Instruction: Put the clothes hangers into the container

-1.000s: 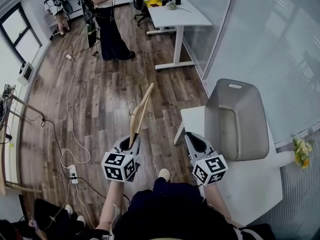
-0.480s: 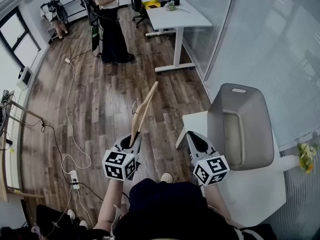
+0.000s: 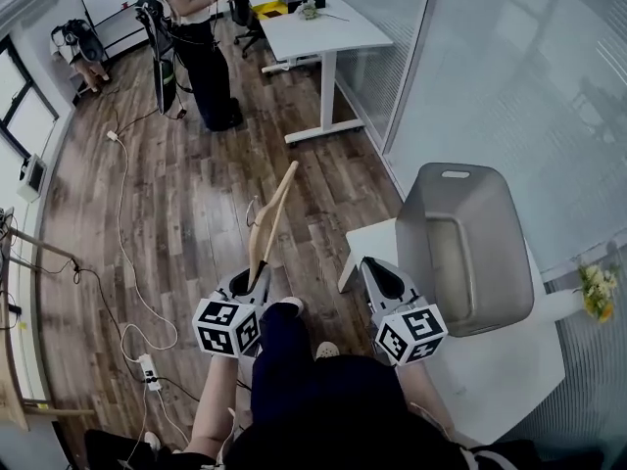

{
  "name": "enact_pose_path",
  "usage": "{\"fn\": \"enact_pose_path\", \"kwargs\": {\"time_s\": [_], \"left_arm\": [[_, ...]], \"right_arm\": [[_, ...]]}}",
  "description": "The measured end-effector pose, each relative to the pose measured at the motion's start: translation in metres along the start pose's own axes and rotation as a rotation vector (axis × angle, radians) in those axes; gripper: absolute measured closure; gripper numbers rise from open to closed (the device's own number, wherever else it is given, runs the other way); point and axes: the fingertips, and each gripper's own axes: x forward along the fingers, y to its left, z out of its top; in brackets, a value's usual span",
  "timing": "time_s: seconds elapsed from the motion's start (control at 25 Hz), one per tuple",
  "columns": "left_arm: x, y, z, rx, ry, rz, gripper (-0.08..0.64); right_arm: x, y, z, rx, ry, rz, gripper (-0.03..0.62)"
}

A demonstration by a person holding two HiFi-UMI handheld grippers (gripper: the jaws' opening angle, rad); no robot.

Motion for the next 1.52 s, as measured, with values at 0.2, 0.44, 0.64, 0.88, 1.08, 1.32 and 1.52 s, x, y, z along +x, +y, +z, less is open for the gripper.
{"fn": "enact_pose_path", "kwargs": {"time_s": [0.2, 0.44, 0.64, 0.88, 1.08, 1.32, 1.52], "left_arm": [[0.043, -0.004, 0.019, 0.026, 0.028, -0.110, 0.537], [0.094, -0.029, 0.048, 0.080, 0.061, -0.240, 0.537], [0.133, -0.046, 0.063, 0.115, 0.096, -0.357, 0.537], [0.166, -0.062, 0.071, 0.158, 0.132, -0.459, 0.537], [0.182, -0.073, 0.074, 0.191, 0.158, -0.543, 0.537], [0.193, -0.081, 0.078, 0.223, 0.173, -0.622, 0.537], [0.200, -0.084, 0.081, 0.253, 0.188, -0.682, 0.537]], "right_arm": [[0.003, -0.014, 0.008, 0.007, -0.014, -0.089, 0.558], [0.003, -0.045, 0.023, 0.049, -0.033, -0.202, 0.560], [0.002, -0.067, 0.030, 0.071, -0.051, -0.318, 0.560], [0.001, -0.081, 0.034, 0.092, -0.066, -0.412, 0.560], [-0.001, -0.083, 0.037, 0.106, -0.077, -0.484, 0.559], [-0.006, -0.085, 0.038, 0.108, -0.096, -0.574, 0.559], [-0.014, -0.084, 0.040, 0.115, -0.116, -0.657, 0.558]]}}
